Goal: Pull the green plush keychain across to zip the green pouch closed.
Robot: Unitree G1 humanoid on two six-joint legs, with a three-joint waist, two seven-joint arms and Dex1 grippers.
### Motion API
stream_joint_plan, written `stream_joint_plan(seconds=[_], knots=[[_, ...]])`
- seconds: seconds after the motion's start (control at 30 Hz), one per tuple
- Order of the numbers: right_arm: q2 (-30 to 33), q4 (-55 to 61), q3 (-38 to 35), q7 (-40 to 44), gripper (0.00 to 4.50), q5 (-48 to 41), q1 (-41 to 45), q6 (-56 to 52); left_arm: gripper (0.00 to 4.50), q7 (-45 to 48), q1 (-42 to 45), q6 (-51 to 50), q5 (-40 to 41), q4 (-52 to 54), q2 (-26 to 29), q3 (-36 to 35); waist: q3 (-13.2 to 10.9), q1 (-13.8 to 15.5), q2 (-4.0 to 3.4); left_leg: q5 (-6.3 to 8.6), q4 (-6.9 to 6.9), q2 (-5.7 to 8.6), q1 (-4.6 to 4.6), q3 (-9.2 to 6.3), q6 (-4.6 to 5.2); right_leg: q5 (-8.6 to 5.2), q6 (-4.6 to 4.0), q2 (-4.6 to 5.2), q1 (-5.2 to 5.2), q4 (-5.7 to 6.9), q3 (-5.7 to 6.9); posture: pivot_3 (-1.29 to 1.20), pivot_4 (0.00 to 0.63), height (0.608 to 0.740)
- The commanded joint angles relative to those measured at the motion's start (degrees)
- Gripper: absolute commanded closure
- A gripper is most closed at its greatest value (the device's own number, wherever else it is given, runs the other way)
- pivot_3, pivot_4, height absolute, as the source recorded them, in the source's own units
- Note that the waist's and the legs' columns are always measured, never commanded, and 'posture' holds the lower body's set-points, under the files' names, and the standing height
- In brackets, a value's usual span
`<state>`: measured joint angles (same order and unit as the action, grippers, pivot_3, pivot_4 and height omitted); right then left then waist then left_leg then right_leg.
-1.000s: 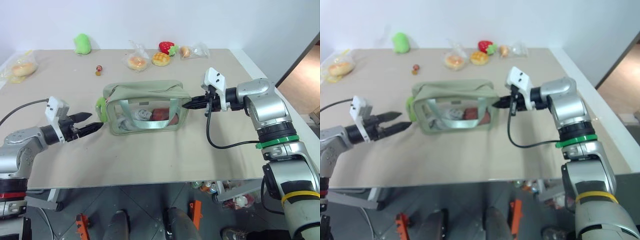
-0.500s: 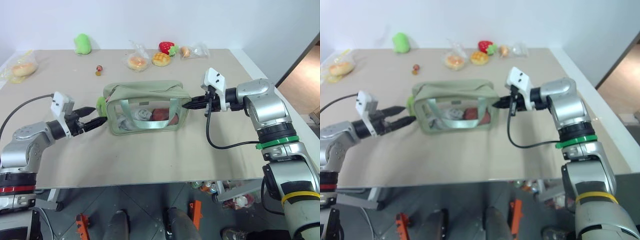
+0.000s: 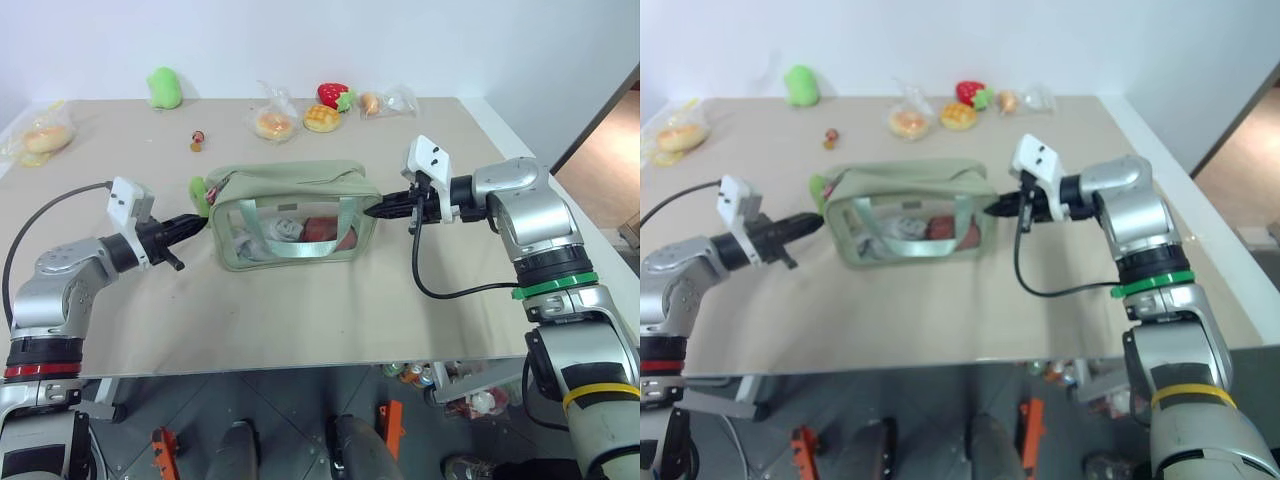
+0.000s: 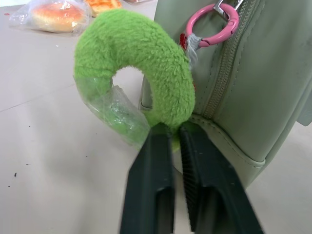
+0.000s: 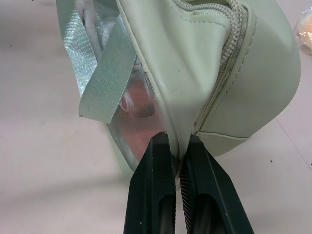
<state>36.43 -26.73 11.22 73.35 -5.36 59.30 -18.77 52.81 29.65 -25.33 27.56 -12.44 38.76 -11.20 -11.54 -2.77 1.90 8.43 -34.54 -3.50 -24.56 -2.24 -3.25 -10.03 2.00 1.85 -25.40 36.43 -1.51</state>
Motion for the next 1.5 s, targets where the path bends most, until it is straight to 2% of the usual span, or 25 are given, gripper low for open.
stream_joint_plan(seconds=[0.03, 0.33, 0.53, 0.87, 1.0, 1.2, 1.27, 1.4, 1.5], knots=[[0.44, 2.16, -1.41, -0.27, 4.5, -0.64, 0.63, 0.08, 4.08, -0.3, 0.8, 0.53, 0.33, 1.67, -0.11, -0.88, 0.0, 0.0, 0.0, 0.0, 0.0, 0.0, 0.0, 0.0, 0.0, 0.0, 0.0, 0.0, 0.0, 0.0, 0.0, 0.0, 0.15, 0.74], [0.12, 1.43, -1.07, -0.08, 4.5, -0.39, 0.95, 0.71, 4.08, -3.08, 2.04, 3.48, -0.65, 0.75, -0.31, -2.35, 0.0, -0.01, 0.0, 0.0, 0.0, 0.0, 0.0, 0.0, 0.0, 0.0, 0.0, 0.0, 0.0, 0.0, 0.0, 0.0, 0.15, 0.74], [-0.07, 0.56, -0.82, -0.08, 4.5, -0.03, 1.36, 1.22, 4.08, -11.03, 8.78, 12.0, -3.07, -4.16, -2.12, -5.45, 0.0, 0.02, 0.0, -0.01, -0.03, 0.0, 0.0, 0.0, 0.0, 0.06, 0.02, -0.01, 0.0, 0.0, -0.01, 0.0, 0.15, 0.74], [0.3, 2.11, -1.29, -0.1, 4.5, -0.5, 1.22, 0.24, 4.08, -8.12, 13.72, 25.69, -8.9, -3.6, -4.43, 0.8, 0.0, 0.06, 0.0, -0.01, -0.01, 0.0, 0.01, 0.01, -0.01, 0.17, 0.21, -0.03, 0.01, 0.0, -0.03, 0.0, 0.15, 0.74], [0.97, 3.64, -1.58, -0.24, 4.5, -0.72, 0.32, -0.69, 4.08, -7.41, 16.86, 24.35, -7.43, -3.16, -5.54, 1.05, 0.0, -0.01, 0.0, -0.02, -0.04, 0.0, 0.01, 0.01, -0.01, 0.18, 0.19, -0.03, 0.02, 0.0, -0.07, 0.0, 0.15, 0.74], [1.47, 4.32, -1.96, -0.59, 4.5, -0.81, -0.65, -1.18, 4.08, -6.56, 17.94, 21.29, -5.8, -8.04, -2.17, -2.34, 0.0, -0.11, -0.01, -0.01, 0.02, -0.01, 0.06, 0.06, 0.0, 0.22, 0.29, -0.1, 0.0, 0.02, -0.14, 0.0, 0.15, 0.74], [1.4, 4.11, -1.91, -0.74, 4.5, -0.75, -0.63, -1.16, 3.69, -6.83, 17.42, 21.82, -6.21, -9.98, -0.89, -3.18, 0.0, -0.05, 0.0, -0.01, 0.01, -0.01, 0.06, 0.06, 0.0, 0.22, 0.29, -0.1, -0.01, 0.02, -0.14, 0.0, 0.15, 0.74], [0.94, 3.66, -1.52, -0.97, 4.5, -0.63, -0.35, -0.9, 2.24, -5.37, 15.52, 22.3, -6.4, -13.54, 0.62, -4.23, 0.0, 0.04, -0.01, -0.01, -0.01, -0.01, 0.04, 0.06, 0.0, 0.2, 0.27, -0.09, 0.01, 0.01, -0.15, 0.0, 0.15, 0.74], [0.65, 3.38, -1.3, -1.06, 4.5, -0.56, -0.03, -0.79, 1.22, -2.53, 12.37, 24.22, -8.75, -14.06, 1.49, -1.84, 0.0, 0.04, -0.01, -0.01, -0.01, -0.01, 0.05, 0.07, 0.0, 0.17, 0.2, -0.09, 0.01, 0.02, -0.15, 0.0, 0.15, 0.74]])
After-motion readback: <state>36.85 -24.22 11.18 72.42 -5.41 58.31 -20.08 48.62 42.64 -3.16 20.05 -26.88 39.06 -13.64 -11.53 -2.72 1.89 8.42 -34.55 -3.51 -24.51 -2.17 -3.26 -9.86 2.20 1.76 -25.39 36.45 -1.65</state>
